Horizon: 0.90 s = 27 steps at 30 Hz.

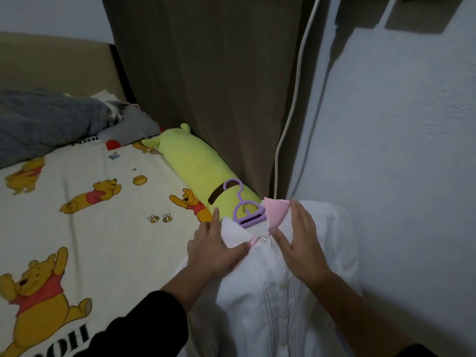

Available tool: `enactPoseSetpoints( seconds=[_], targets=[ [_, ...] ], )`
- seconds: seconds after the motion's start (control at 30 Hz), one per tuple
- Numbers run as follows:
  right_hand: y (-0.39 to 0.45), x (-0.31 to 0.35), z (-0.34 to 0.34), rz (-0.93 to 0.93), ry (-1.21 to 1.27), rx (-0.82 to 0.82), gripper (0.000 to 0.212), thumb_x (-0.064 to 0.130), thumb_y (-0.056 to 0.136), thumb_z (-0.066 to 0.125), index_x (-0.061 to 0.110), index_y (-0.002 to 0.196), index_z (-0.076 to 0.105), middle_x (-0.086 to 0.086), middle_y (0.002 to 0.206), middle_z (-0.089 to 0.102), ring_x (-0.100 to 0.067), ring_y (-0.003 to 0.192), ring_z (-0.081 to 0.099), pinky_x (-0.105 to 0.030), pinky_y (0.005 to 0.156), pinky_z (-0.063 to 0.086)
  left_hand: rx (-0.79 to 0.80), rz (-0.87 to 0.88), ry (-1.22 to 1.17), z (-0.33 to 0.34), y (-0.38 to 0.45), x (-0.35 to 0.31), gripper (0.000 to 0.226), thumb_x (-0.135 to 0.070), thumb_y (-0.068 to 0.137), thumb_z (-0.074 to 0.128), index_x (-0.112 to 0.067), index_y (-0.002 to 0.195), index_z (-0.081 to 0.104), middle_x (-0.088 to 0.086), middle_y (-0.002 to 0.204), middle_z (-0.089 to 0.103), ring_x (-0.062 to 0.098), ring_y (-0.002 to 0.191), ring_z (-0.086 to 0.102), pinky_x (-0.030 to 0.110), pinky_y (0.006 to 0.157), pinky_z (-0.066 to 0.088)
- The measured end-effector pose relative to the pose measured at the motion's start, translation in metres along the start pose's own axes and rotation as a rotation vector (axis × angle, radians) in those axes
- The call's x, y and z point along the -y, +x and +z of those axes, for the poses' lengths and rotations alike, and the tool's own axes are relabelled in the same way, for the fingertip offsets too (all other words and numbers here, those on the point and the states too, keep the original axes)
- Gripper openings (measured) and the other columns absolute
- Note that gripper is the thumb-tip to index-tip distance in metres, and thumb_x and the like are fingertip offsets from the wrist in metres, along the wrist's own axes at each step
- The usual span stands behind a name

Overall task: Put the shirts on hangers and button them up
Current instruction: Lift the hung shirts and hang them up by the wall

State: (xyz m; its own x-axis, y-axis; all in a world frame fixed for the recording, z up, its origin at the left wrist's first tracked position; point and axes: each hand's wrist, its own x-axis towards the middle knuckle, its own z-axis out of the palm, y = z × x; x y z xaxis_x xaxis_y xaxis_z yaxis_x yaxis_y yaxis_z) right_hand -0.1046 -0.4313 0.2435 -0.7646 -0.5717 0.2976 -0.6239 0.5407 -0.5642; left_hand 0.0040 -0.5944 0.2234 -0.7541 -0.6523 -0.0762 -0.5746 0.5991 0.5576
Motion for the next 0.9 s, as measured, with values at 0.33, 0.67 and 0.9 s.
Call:
enactPoseSetpoints(
  seconds=[0.33,0.67,0.9],
  targets=[
    [0.017,0.044,-0.053,-0.229,-0.074,-0.351,0.041,0.030,0.082,0.055,0.011,0.118,0.063,-0.001,0.086,0.069,-0.020,0.082,0.060,-0.043,0.097,0.045,-0.139,0.304,-0.023,-0.055,-0.014,-0.018,0.114,-0.089,0.057,0.049,-0.044,0.147,-0.005,-0.002,0.141,0.029,0.020,0.129,0.030,0.042,0.105,0.026],
    [-0.005,0.060,-0.069,-0.119,-0.347,-0.163,0.097,0.046,0.075,0.073,0.016,0.149,0.018,0.000,0.129,0.053,-0.018,0.112,0.049,-0.029,0.092,0.047,-0.085,0.502,-0.028,-0.080,-0.037,-0.045,0.114,-0.089,0.054,0.036,-0.042,0.148,-0.009,-0.001,0.139,0.027,0.017,0.129,0.029,0.039,0.104,0.025],
    [-0.028,0.059,-0.096,0.045,-0.420,-0.140,0.095,0.049,0.078,0.069,0.020,0.149,0.013,-0.001,0.124,0.055,-0.020,0.106,0.054,-0.029,0.085,0.048,0.060,0.585,-0.035,-0.083,-0.052,-0.069,0.106,-0.081,0.068,0.049,-0.038,0.151,-0.001,-0.002,0.140,0.030,0.018,0.127,0.034,0.036,0.105,0.027]
  ],
)
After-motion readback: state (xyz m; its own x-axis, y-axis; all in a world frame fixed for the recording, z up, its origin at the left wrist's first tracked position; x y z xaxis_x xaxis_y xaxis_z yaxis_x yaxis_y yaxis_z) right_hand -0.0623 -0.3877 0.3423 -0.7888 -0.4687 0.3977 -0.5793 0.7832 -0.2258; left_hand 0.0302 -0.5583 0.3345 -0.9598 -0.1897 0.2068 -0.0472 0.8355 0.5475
